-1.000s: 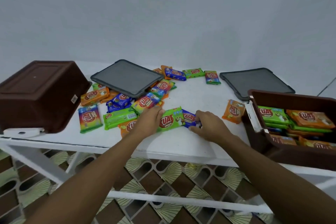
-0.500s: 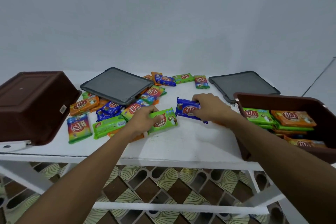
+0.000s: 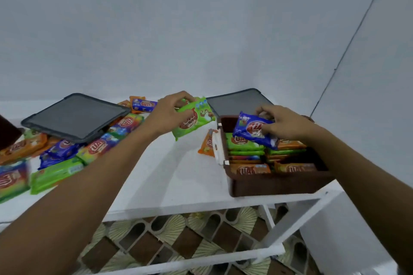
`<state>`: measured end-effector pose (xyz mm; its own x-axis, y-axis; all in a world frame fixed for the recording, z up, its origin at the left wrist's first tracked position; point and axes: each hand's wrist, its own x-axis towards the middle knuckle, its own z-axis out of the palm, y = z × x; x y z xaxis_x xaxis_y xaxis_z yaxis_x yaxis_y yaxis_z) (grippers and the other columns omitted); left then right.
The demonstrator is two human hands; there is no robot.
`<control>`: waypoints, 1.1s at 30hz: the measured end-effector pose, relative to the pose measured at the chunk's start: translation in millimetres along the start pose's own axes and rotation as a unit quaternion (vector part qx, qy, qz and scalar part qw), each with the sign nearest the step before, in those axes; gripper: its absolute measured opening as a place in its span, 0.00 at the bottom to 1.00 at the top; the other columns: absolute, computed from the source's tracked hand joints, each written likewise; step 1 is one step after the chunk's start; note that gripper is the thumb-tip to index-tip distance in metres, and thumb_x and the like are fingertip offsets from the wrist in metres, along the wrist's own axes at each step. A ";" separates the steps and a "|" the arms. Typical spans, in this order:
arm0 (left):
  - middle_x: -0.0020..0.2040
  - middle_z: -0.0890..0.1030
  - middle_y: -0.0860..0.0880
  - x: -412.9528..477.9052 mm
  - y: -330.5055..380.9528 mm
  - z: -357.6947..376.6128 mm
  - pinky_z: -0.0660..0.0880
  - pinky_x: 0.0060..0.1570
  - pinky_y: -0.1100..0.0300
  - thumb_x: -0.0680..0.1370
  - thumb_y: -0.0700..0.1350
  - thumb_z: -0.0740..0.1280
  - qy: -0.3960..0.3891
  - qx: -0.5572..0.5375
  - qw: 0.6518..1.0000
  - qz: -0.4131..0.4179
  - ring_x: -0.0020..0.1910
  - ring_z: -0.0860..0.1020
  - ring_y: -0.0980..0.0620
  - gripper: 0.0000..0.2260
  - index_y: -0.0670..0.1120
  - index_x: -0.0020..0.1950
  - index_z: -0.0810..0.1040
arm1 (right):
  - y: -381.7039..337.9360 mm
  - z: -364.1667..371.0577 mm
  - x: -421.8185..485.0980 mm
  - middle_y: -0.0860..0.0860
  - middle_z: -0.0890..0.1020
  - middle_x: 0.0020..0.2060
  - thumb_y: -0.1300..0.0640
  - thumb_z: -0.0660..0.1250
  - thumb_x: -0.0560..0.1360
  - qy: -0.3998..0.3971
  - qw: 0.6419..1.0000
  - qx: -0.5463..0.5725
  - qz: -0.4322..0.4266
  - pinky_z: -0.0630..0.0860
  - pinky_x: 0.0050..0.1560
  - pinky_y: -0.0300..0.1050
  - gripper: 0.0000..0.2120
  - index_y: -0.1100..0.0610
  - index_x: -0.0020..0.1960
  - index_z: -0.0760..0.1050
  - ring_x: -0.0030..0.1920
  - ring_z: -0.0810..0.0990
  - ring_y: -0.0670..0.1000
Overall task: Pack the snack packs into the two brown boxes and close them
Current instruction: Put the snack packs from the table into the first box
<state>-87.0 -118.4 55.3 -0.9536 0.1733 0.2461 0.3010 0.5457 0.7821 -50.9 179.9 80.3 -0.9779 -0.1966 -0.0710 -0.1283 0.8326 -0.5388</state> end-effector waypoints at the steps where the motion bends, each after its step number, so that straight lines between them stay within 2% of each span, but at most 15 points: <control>1: 0.55 0.77 0.50 3.4 11.7 10.8 0.78 0.41 0.59 0.76 0.43 0.68 -0.014 0.003 1.000 0.004 0.53 0.78 0.54 0.09 0.53 0.54 0.77 | 13.7 -5.0 -4.5 0.50 0.79 0.54 0.61 0.66 0.76 -0.012 1.000 -0.012 -0.003 0.78 0.35 0.37 0.16 0.49 0.61 0.70 0.45 0.81 0.45; 4: 0.50 0.81 0.51 12.5 42.4 46.6 0.79 0.41 0.54 0.76 0.43 0.68 -0.086 0.032 0.995 0.047 0.45 0.82 0.54 0.08 0.51 0.54 0.76 | 50.2 -20.3 -16.9 0.50 0.79 0.56 0.61 0.65 0.76 -0.060 0.996 -0.062 -0.004 0.81 0.42 0.39 0.18 0.44 0.62 0.70 0.50 0.81 0.48; 8: 0.44 0.78 0.58 18.9 68.5 92.2 0.76 0.42 0.61 0.77 0.45 0.67 -0.220 0.079 0.969 0.084 0.44 0.79 0.57 0.05 0.49 0.52 0.75 | 83.5 -30.6 -24.6 0.48 0.74 0.59 0.62 0.65 0.77 -0.162 0.983 -0.088 0.017 0.82 0.47 0.43 0.19 0.43 0.62 0.71 0.55 0.78 0.49; 11: 0.39 0.76 0.56 15.6 77.5 128.3 0.72 0.40 0.56 0.78 0.47 0.65 -0.317 0.189 0.922 0.117 0.37 0.75 0.56 0.05 0.49 0.52 0.73 | 103.8 -28.2 -25.4 0.47 0.72 0.60 0.63 0.62 0.78 -0.210 0.963 -0.166 -0.021 0.77 0.50 0.37 0.18 0.46 0.64 0.72 0.60 0.74 0.50; 13: 0.42 0.75 0.51 10.6 75.3 145.6 0.71 0.42 0.55 0.78 0.50 0.65 -0.360 0.288 0.879 0.123 0.40 0.74 0.51 0.07 0.50 0.53 0.72 | 112.9 -25.0 -23.3 0.46 0.73 0.60 0.61 0.60 0.80 -0.225 0.949 -0.216 -0.042 0.71 0.58 0.39 0.17 0.47 0.65 0.74 0.62 0.72 0.49; 15: 0.45 0.74 0.50 5.2 72.0 151.7 0.70 0.43 0.55 0.77 0.53 0.65 -0.369 0.361 0.847 0.125 0.44 0.73 0.50 0.11 0.50 0.56 0.74 | 118.4 -21.7 -21.4 0.46 0.73 0.64 0.58 0.59 0.81 -0.233 0.940 -0.244 -0.049 0.69 0.64 0.44 0.17 0.46 0.66 0.73 0.63 0.71 0.47; 17: 0.49 0.78 0.52 2.8 70.4 152.3 0.70 0.43 0.57 0.76 0.56 0.66 -0.368 0.392 0.833 0.134 0.46 0.73 0.53 0.14 0.51 0.59 0.78 | 122.9 -21.2 -23.1 0.46 0.73 0.66 0.56 0.58 0.82 -0.227 0.938 -0.253 -0.065 0.70 0.65 0.45 0.16 0.45 0.67 0.73 0.63 0.72 0.48; 21: 0.49 0.80 0.55 -1.1 65.9 152.9 0.64 0.34 0.61 0.75 0.57 0.67 -0.355 0.400 0.833 0.143 0.45 0.74 0.56 0.13 0.54 0.57 0.80 | 128.4 -20.5 -25.8 0.45 0.75 0.64 0.53 0.57 0.81 -0.190 0.936 -0.276 -0.104 0.74 0.61 0.47 0.14 0.42 0.64 0.73 0.59 0.75 0.48; 24: 0.49 0.79 0.55 -1.0 65.7 155.4 0.66 0.35 0.61 0.74 0.57 0.67 -0.353 0.400 0.836 0.130 0.46 0.75 0.55 0.14 0.55 0.57 0.79 | 128.9 -20.3 -25.2 0.46 0.76 0.63 0.52 0.57 0.81 -0.185 0.934 -0.282 -0.118 0.76 0.59 0.46 0.13 0.43 0.63 0.74 0.59 0.76 0.48; 28: 0.56 0.80 0.54 0.2 67.9 157.4 0.69 0.41 0.60 0.77 0.58 0.62 -0.369 0.413 0.823 0.126 0.50 0.77 0.53 0.17 0.55 0.63 0.77 | 128.5 -15.0 -27.5 0.46 0.76 0.64 0.50 0.56 0.81 -0.168 0.926 -0.307 -0.140 0.74 0.58 0.44 0.15 0.45 0.66 0.73 0.59 0.76 0.47; 33: 0.51 0.80 0.53 -1.1 67.8 157.5 0.68 0.40 0.59 0.78 0.57 0.61 -0.370 0.435 0.810 0.136 0.48 0.76 0.53 0.14 0.55 0.60 0.78 | 128.9 -10.4 -29.0 0.46 0.76 0.64 0.52 0.56 0.81 -0.154 0.925 -0.321 -0.133 0.73 0.60 0.47 0.16 0.43 0.67 0.72 0.60 0.75 0.48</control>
<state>-65.4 47.5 17.8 -0.6865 0.6523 -0.3213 0.6938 0.7199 -0.0209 -40.8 298.3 21.6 -0.8170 -0.4948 -0.2962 -0.5262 0.8498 0.0315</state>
